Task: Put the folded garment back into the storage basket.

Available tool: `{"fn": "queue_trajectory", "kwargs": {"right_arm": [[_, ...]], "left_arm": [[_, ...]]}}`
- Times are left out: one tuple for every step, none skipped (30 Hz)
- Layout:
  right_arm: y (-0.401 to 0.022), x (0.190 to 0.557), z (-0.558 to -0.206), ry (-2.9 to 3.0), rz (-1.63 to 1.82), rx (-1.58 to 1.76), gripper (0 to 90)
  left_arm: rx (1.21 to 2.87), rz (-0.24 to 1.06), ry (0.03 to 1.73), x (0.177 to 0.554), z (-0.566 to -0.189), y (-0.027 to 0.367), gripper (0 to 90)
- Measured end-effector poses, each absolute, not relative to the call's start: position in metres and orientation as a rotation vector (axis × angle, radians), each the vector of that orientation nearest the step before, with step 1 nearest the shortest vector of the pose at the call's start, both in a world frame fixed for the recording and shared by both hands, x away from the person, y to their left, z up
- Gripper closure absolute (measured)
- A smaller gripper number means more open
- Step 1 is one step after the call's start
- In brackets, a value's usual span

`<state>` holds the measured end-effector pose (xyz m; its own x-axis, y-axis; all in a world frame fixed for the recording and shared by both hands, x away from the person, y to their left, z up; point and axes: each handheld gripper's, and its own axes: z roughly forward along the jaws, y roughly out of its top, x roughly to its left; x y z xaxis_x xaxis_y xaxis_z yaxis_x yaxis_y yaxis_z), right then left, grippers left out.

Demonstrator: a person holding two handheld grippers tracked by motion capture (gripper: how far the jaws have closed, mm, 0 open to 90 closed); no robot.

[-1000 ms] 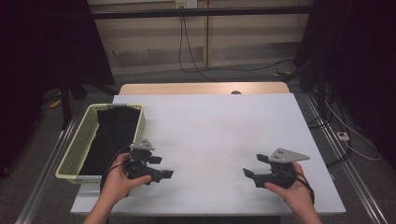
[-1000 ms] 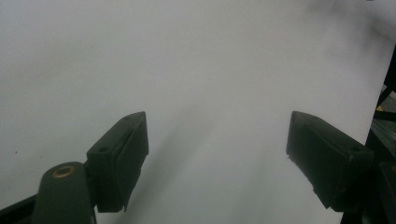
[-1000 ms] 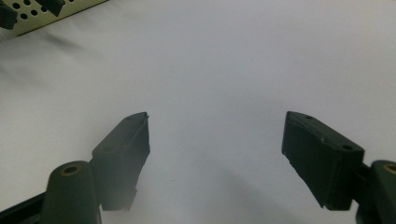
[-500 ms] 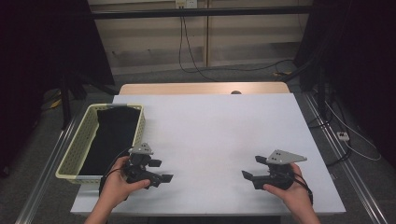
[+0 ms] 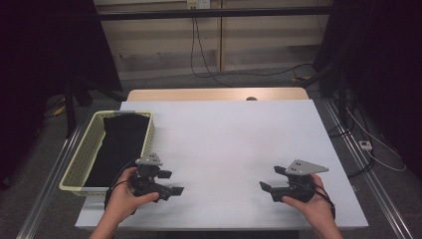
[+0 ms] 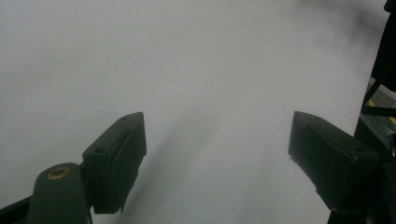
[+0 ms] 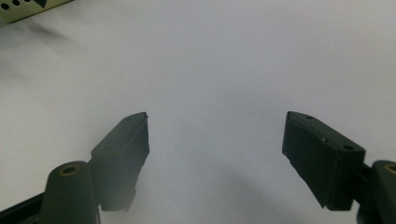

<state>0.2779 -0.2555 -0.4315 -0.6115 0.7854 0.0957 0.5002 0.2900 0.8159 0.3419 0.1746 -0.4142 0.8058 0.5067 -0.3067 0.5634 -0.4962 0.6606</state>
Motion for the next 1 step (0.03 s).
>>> {"fn": "queue_trajectory", "kwargs": {"right_arm": [[-0.2555, 0.2778, -0.4314, 2.24, 1.235, 1.165, 23.2]], "left_arm": [[2.189, -0.095, 0.784, 0.3419, -0.4142, 0.1747, 19.5]]}}
